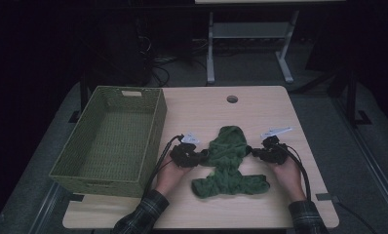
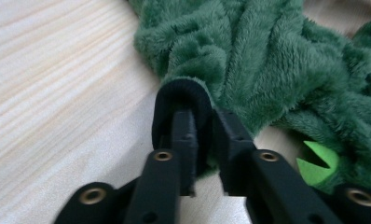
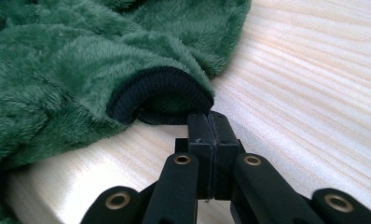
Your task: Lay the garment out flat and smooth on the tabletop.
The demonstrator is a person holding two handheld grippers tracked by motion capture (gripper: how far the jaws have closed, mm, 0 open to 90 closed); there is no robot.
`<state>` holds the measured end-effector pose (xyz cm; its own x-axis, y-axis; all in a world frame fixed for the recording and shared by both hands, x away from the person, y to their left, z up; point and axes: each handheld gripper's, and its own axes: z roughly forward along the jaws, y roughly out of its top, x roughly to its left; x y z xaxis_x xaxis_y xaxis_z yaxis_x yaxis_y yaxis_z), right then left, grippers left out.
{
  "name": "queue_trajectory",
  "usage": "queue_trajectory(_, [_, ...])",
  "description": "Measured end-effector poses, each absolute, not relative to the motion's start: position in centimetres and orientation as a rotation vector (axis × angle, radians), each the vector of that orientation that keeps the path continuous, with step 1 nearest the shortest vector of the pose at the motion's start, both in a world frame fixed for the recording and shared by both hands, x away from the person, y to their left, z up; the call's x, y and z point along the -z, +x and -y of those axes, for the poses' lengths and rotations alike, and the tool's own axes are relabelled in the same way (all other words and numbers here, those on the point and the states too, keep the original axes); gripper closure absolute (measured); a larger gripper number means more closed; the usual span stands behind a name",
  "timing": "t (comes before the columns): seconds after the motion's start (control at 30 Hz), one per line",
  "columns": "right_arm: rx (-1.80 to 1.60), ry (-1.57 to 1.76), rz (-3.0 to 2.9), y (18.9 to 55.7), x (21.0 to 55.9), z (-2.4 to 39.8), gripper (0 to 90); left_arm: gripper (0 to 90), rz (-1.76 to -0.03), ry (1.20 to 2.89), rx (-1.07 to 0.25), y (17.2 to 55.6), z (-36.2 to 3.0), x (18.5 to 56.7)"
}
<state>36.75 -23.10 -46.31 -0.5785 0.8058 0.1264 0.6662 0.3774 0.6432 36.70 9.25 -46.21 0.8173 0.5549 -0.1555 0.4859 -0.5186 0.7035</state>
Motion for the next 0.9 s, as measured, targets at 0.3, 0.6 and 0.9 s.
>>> queue_trajectory(0.3, [-1.075, 1.318, -2.338, 36.3, 43.4, 24.3, 72.1, 55.7, -0.755, 2.146, -0.164, 36.9, -9.6, 42.6])
queue_trajectory(0.6, [-1.116, 1.353, -2.322, 40.6, 42.7, 23.0, 64.3, 54.8, -0.772, 2.126, -0.169, 41.7, -7.1, 42.0])
queue_trajectory(0.9, [-1.091, 1.423, -2.341, 42.6, 45.6, 21.9, 56.5, 50.7, -0.811, 2.163, -0.082, 44.4, -5.3, 45.2])
